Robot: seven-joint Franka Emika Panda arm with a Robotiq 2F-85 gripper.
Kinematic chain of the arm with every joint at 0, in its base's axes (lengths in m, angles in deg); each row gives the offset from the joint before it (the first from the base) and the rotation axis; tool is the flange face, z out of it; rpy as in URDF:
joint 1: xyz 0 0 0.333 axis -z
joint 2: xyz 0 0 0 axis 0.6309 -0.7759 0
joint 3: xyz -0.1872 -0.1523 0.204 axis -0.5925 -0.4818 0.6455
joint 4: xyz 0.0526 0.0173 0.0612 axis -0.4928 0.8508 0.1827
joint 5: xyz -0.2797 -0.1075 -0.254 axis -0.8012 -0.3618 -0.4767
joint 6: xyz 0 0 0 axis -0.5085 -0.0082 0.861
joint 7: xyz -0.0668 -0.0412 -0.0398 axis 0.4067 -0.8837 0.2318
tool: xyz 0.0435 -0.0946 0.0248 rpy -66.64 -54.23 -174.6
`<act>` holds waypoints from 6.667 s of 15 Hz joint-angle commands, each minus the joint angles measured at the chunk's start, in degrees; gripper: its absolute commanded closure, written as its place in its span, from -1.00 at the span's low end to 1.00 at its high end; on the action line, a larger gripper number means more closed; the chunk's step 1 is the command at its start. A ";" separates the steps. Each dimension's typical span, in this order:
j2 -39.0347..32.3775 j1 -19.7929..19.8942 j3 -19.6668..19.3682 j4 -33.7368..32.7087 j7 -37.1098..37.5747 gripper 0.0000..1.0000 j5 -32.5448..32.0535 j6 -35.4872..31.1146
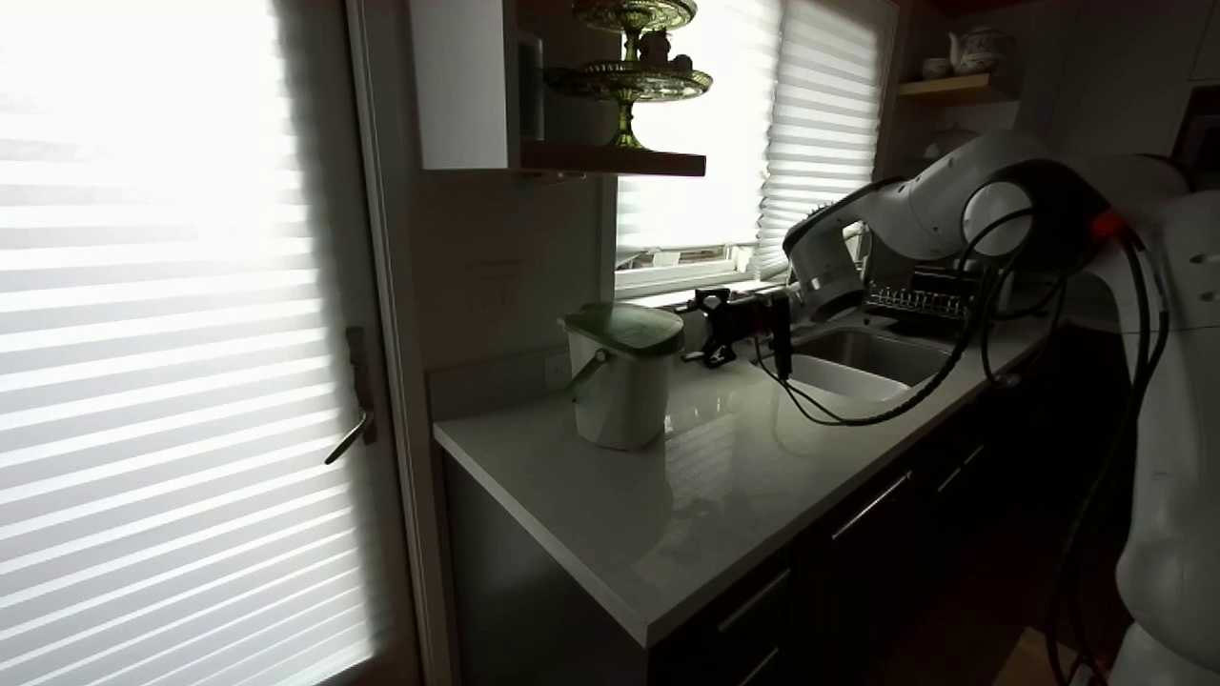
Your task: Open the lid of the bin
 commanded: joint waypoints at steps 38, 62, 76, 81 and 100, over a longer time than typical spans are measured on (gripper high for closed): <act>3.04 -4.05 3.28 -13.46 -18.85 -1.00 1.68 -0.18; -4.49 -9.44 7.71 -15.76 -70.11 -1.00 29.14 -11.87; 2.56 -10.51 6.02 -10.59 -68.04 -1.00 23.08 -29.52; 2.53 -11.53 6.93 -12.08 -69.81 -1.00 22.20 -34.61; 2.05 -15.14 9.57 -16.55 -83.18 -1.00 19.22 -46.93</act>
